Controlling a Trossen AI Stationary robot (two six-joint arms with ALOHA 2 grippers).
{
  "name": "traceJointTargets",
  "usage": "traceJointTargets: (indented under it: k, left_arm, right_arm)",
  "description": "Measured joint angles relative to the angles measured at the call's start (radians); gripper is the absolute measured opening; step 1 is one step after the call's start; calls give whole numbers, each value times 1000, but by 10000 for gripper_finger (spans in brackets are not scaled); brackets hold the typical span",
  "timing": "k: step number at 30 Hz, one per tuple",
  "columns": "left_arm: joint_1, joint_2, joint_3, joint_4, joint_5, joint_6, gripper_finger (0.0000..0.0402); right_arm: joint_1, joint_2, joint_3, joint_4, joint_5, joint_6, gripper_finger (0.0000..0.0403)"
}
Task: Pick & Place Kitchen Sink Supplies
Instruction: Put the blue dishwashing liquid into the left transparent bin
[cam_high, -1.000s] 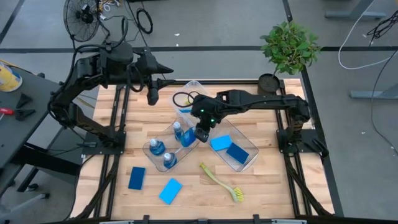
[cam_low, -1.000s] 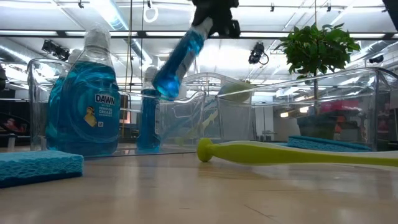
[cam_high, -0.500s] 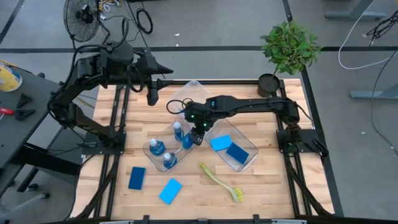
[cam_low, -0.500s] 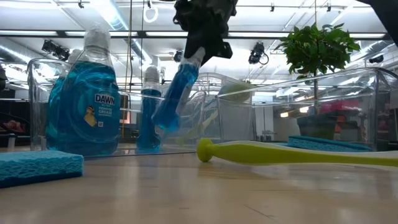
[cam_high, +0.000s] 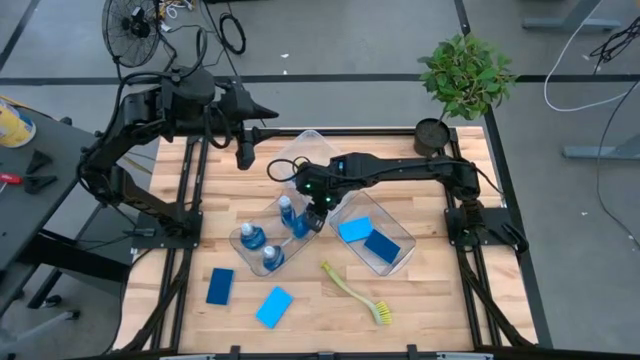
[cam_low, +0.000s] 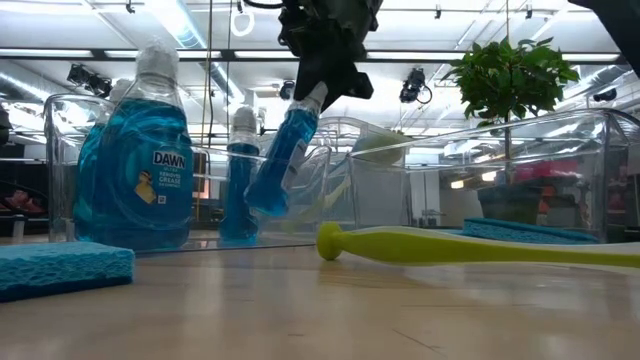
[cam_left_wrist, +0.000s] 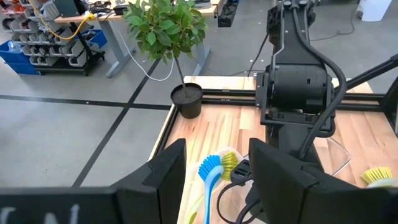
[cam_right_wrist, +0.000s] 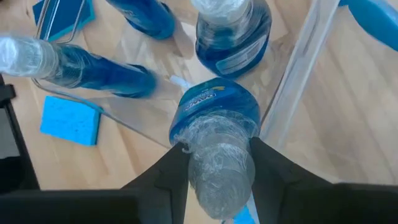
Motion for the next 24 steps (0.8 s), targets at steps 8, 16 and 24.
traceJointTargets:
  k: [8,16,24]
  left_arm:
    - [0,0,0,0,0,3,179]
    - [0,0,0,0,0,3,179]
    - [0,0,0,0,0,0,179]
  right_arm:
    - [1,0,-1,-5,-44,-4,127]
    - [1,2,-1,-5,-34,-94,127]
    - [2,17,-1,-15,-30,-139,127]
